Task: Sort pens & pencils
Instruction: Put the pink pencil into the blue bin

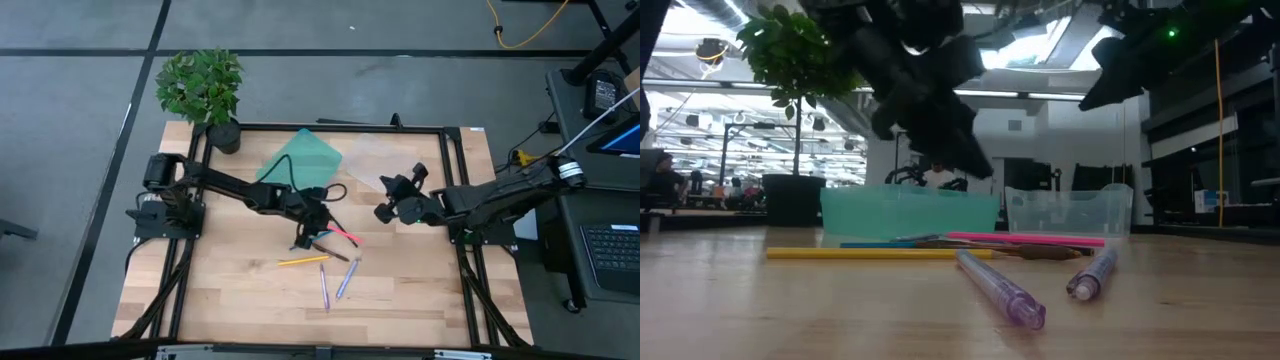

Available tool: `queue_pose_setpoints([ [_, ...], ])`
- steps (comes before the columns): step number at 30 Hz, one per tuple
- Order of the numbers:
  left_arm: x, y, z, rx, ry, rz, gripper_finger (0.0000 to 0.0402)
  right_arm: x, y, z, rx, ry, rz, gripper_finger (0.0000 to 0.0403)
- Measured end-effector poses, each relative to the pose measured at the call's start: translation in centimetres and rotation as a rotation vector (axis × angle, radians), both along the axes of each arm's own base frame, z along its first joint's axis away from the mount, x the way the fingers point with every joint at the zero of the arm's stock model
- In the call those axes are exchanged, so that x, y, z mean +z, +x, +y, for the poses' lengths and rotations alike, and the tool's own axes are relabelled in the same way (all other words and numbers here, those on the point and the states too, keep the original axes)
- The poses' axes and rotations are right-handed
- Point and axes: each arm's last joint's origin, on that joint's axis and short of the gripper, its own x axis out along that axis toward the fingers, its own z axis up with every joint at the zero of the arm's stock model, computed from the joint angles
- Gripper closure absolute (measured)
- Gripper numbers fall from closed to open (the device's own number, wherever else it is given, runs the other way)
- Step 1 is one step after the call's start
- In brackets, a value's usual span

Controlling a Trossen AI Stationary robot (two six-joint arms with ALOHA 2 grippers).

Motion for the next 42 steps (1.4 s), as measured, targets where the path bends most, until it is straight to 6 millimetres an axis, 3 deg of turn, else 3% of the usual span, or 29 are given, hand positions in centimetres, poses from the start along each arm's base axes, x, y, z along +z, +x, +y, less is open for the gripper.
queue_pose_setpoints([
  [10,-1.2,3.0,-0.7,-0.019,0.019,0.152,0.0273,-1.2,-1.3,-0.3,0.035,-0.033,-0.019,0.0386],
  [19,-2.2,5.0,-0.8,-0.019,0.045,0.188,0.0273,-1.7,-1.7,-0.3,0.048,-0.022,-0.037,0.0387],
  [42,-2.7,5.2,-0.8,-0.018,0.049,0.207,0.0273,-1.6,-1.6,-0.2,0.085,0.007,-0.044,0.0386],
])
